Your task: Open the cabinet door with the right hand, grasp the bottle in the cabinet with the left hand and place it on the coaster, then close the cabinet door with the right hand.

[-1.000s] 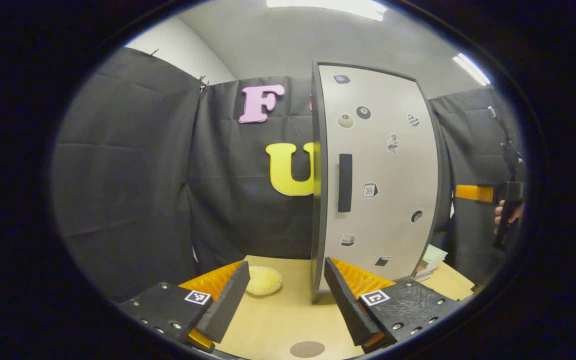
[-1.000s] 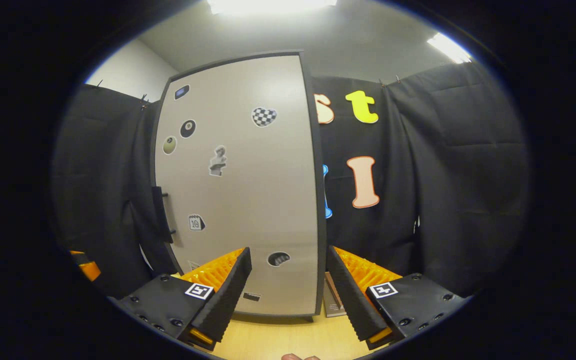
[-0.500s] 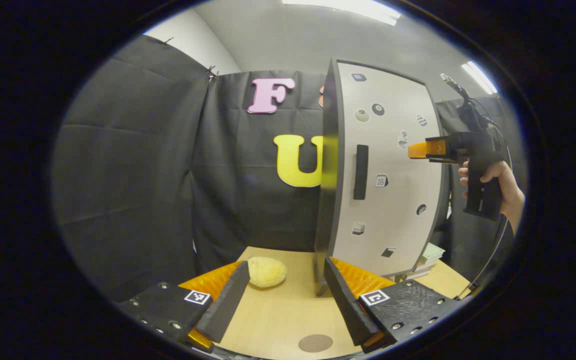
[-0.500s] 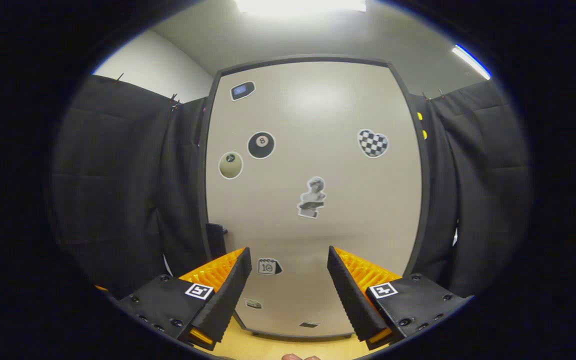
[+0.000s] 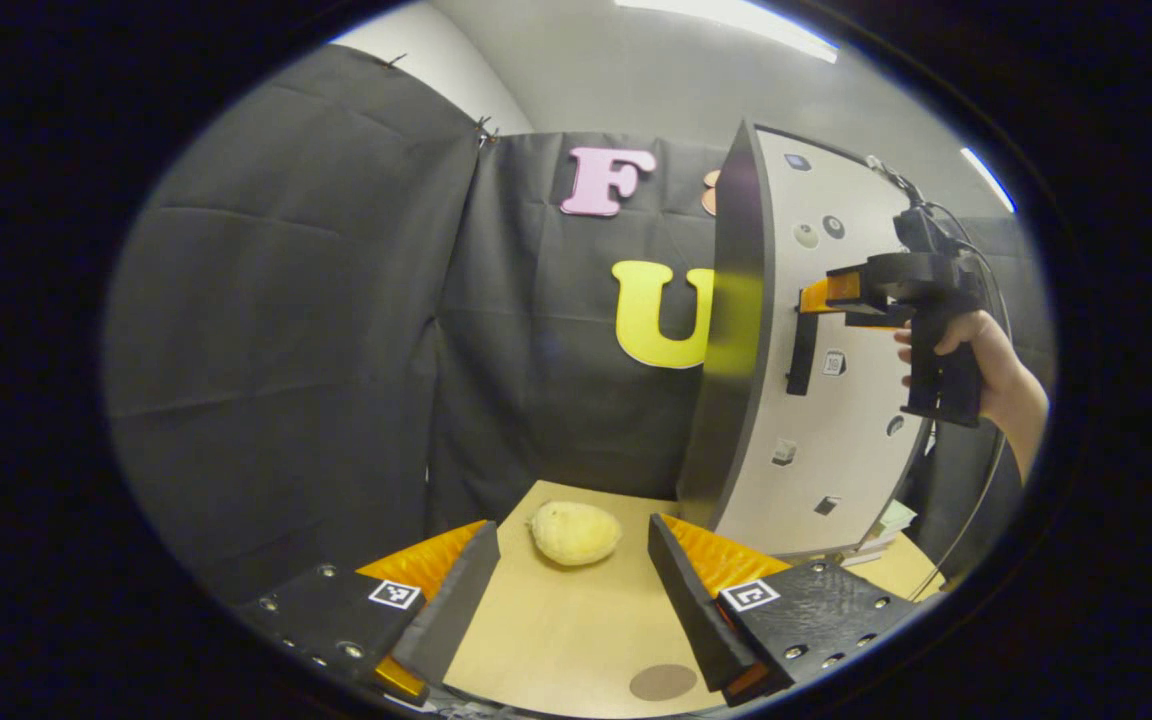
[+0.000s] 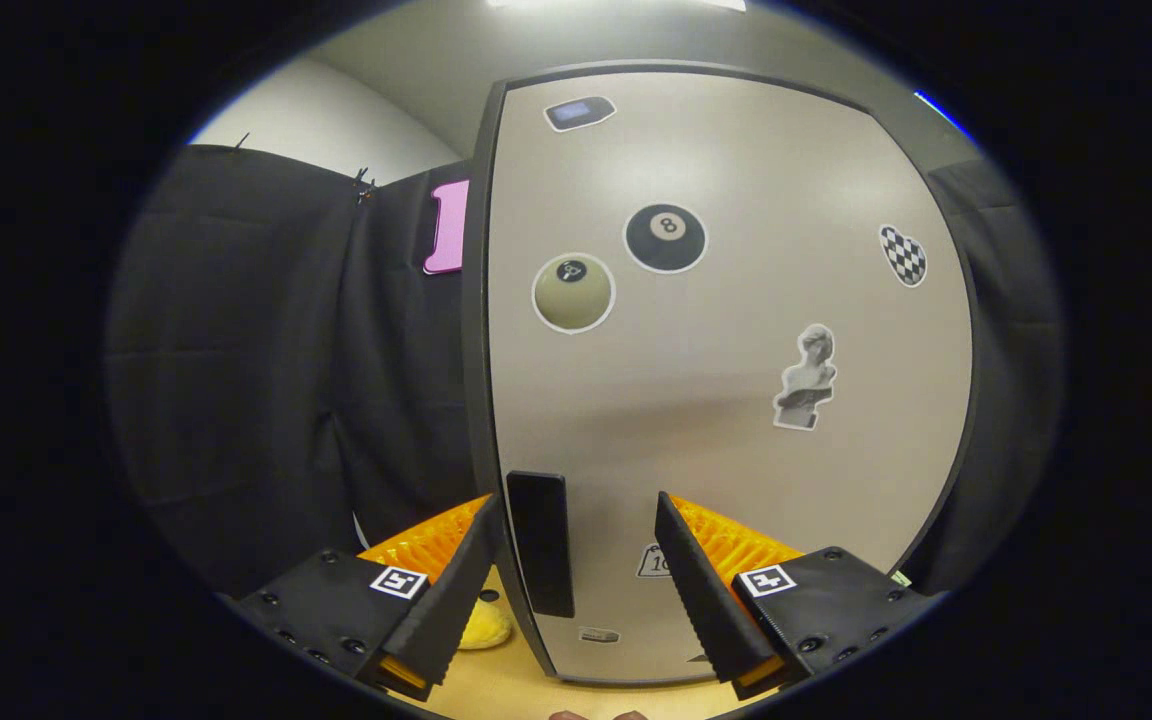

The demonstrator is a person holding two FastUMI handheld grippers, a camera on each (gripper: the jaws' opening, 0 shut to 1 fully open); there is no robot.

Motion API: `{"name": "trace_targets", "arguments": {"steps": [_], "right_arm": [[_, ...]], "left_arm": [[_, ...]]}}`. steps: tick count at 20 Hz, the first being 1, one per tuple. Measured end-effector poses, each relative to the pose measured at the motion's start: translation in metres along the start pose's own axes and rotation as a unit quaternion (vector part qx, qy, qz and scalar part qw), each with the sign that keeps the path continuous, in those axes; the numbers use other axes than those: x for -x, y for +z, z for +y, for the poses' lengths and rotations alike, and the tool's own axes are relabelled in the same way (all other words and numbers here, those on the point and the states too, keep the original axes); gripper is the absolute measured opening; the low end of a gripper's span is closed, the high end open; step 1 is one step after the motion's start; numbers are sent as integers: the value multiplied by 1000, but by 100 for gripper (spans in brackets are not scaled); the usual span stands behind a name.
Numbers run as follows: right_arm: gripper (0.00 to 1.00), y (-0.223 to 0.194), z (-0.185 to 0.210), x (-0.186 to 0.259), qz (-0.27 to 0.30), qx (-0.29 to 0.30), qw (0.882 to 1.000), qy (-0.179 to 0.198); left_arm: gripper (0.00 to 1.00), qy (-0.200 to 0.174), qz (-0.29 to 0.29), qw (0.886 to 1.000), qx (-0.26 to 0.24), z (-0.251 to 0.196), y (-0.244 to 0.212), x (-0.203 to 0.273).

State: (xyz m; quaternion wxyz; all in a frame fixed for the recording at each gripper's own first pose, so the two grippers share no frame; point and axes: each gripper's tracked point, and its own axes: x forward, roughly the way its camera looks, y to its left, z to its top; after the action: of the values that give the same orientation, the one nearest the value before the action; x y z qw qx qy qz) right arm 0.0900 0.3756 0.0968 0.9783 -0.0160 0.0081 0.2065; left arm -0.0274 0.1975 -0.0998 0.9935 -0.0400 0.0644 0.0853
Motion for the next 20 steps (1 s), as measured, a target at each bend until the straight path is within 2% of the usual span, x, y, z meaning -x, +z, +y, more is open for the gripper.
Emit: {"name": "trace_targets", "arguments": {"steps": [3, 4, 6, 7, 9, 10, 12, 13, 15, 16, 17, 19, 20], "right_arm": [[98, -12, -1, -12, 18, -24, 999, -13], [97, -16, -1, -15, 22, -27, 999, -16], [87, -22, 4, -20, 29, -15, 999, -16], [90, -26, 8, -21, 32, -9, 999, -17], [80, -31, 12, -25, 38, -9, 999, -18], [66, -34, 14, -26, 44, -15, 999, -18], [58, -34, 16, -28, 49, -29, 998, -17], [41, -36, 16, -28, 49, -36, 998, -23], [41, -36, 15, -29, 47, -31, 998, -35], [36, -36, 15, -29, 44, -20, 998, -38], [34, -35, 15, -30, 39, -7, 998, -40], [32, -36, 15, -28, 35, 7, 998, -43], [28, -38, 15, -29, 36, 5, 999, -38]], "left_arm": [[89, 26, 7, 999, -37, 21, -10, 1], [93, 26, 7, 999, -40, 24, -11, 2], [93, 19, 12, 999, -28, 26, -16, 3], [92, 17, 13, 1000, -22, 27, -18, 4], [89, 18, 14, 1000, -17, 32, -21, 5], [93, 18, 14, 1000, -17, 33, -21, 4], [93, 19, 10, 1000, -16, 35, -19, 5], [89, 18, 9, 1000, -15, 35, -21, 6], [93, 17, 8, 1000, -12, 39, -21, 8], [89, 19, 9, 1000, -10, 41, -23, 8], [93, 21, 11, 1000, -6, 45, -27, 8], [89, 24, 15, 1000, 2, 50, -30, 10], [93, 24, 15, 1000, 6, 52, -31, 11]]}}
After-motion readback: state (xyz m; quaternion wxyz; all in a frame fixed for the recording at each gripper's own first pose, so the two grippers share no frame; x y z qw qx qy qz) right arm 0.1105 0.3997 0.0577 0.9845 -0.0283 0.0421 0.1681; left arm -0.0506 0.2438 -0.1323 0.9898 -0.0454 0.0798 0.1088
